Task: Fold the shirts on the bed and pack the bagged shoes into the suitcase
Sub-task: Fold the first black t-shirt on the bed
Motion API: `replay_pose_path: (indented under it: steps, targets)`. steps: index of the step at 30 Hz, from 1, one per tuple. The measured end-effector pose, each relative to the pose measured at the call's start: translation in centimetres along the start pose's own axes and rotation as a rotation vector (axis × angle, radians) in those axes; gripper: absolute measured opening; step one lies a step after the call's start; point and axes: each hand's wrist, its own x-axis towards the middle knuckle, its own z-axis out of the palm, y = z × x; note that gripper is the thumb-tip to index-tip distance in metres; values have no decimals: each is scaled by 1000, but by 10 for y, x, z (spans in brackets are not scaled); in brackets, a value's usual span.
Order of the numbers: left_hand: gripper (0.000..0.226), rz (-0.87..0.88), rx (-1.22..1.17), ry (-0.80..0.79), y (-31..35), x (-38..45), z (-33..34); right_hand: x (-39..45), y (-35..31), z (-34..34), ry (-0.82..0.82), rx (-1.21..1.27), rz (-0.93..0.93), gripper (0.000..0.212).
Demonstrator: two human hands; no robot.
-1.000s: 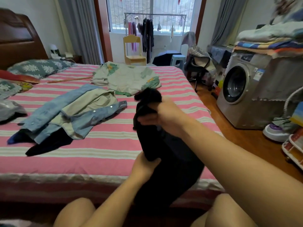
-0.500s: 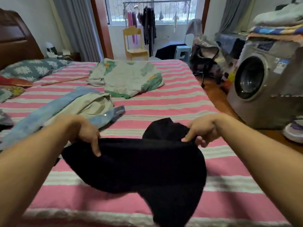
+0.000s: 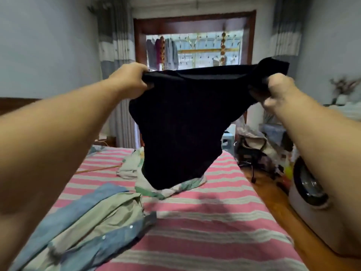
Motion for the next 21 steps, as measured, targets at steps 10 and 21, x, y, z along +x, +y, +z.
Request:
replay_pose_path:
  steps: [10, 21]
  targets:
    - [10, 1, 106, -364, -40, -288, 132, -242, 154, -209, 52, -499, 305, 21]
    - [34, -243, -191, -538, -26, -633, 224, -470, 237, -359, -24, -1660, 274, 29]
